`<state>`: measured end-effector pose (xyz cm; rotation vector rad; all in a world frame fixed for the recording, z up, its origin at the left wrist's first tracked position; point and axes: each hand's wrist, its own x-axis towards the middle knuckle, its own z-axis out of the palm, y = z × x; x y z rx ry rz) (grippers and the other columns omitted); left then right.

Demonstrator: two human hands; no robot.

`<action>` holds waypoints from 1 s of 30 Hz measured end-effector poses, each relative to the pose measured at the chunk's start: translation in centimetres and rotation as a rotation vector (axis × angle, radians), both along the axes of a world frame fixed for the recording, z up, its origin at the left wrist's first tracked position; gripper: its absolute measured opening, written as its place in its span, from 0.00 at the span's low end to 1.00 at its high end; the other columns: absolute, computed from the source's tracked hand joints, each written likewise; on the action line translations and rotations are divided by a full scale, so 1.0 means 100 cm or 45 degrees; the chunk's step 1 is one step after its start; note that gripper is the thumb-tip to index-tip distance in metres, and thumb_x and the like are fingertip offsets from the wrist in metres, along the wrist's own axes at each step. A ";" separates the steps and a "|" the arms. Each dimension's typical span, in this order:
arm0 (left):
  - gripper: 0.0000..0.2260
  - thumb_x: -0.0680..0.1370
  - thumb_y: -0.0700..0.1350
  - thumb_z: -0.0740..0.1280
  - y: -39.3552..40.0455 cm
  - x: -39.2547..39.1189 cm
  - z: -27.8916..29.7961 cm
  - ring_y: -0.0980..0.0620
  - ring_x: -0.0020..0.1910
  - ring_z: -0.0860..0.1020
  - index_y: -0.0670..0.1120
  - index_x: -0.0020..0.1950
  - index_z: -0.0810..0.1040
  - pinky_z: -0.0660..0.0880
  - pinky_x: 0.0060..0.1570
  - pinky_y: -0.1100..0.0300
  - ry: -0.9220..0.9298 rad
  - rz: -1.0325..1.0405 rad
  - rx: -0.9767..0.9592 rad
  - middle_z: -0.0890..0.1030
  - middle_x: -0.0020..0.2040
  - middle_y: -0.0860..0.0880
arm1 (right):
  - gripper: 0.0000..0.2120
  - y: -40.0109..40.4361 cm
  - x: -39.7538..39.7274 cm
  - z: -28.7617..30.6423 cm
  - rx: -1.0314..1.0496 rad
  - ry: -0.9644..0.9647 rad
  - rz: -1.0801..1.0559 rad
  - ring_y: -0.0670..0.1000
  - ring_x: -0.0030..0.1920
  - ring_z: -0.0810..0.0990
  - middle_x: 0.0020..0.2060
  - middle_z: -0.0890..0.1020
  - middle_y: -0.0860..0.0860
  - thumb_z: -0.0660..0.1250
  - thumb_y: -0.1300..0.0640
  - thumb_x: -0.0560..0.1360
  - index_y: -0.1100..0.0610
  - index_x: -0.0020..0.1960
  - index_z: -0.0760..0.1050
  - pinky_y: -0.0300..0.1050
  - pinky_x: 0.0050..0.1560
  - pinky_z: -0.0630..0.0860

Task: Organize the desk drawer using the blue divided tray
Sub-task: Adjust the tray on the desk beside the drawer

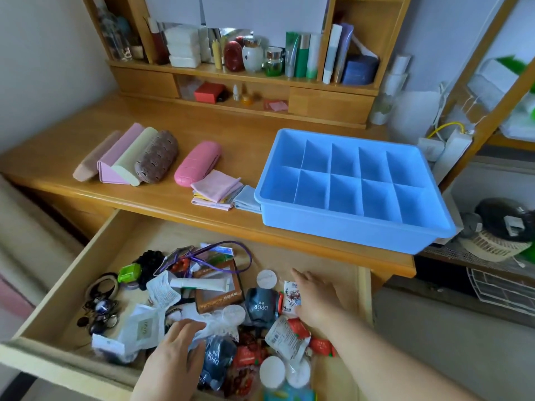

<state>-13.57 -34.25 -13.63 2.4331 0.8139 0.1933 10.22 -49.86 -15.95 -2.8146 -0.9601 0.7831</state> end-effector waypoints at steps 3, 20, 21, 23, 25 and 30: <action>0.11 0.72 0.38 0.72 0.001 -0.002 0.000 0.53 0.40 0.79 0.47 0.53 0.80 0.73 0.33 0.62 0.030 -0.025 0.009 0.78 0.51 0.53 | 0.31 -0.005 0.001 0.006 -0.032 -0.041 -0.023 0.53 0.65 0.71 0.67 0.68 0.51 0.71 0.50 0.70 0.53 0.69 0.65 0.45 0.58 0.71; 0.31 0.74 0.35 0.60 -0.073 0.100 -0.032 0.51 0.73 0.58 0.51 0.75 0.60 0.49 0.72 0.59 0.357 -0.844 0.407 0.63 0.74 0.52 | 0.09 -0.086 -0.015 0.052 0.941 0.679 -0.839 0.47 0.33 0.79 0.43 0.84 0.52 0.66 0.60 0.76 0.52 0.55 0.75 0.40 0.34 0.76; 0.28 0.75 0.36 0.60 -0.073 0.102 -0.035 0.52 0.72 0.60 0.51 0.74 0.61 0.51 0.72 0.60 0.351 -0.821 0.413 0.66 0.73 0.52 | 0.08 -0.089 -0.014 0.051 0.910 0.657 -0.821 0.48 0.34 0.80 0.43 0.84 0.52 0.66 0.60 0.76 0.52 0.54 0.75 0.40 0.35 0.77; 0.22 0.78 0.40 0.59 -0.071 0.101 -0.037 0.52 0.66 0.68 0.53 0.71 0.66 0.63 0.66 0.61 0.275 -0.704 0.318 0.73 0.66 0.53 | 0.08 -0.093 -0.015 0.048 0.849 0.629 -0.755 0.48 0.36 0.81 0.44 0.84 0.51 0.67 0.59 0.75 0.51 0.53 0.75 0.41 0.37 0.78; 0.15 0.79 0.45 0.59 -0.070 0.096 -0.030 0.51 0.54 0.76 0.52 0.66 0.72 0.72 0.51 0.59 0.136 -0.483 0.034 0.80 0.56 0.50 | 0.07 -0.094 -0.017 0.043 0.838 0.609 -0.732 0.48 0.38 0.83 0.44 0.84 0.49 0.67 0.58 0.75 0.50 0.53 0.75 0.43 0.40 0.80; 0.03 0.79 0.47 0.63 -0.057 0.078 -0.014 0.52 0.37 0.78 0.50 0.50 0.71 0.74 0.34 0.58 -0.039 0.046 -0.492 0.80 0.40 0.50 | 0.13 -0.084 -0.018 0.032 0.795 0.419 -0.753 0.49 0.31 0.81 0.45 0.81 0.50 0.67 0.56 0.76 0.47 0.58 0.69 0.45 0.34 0.80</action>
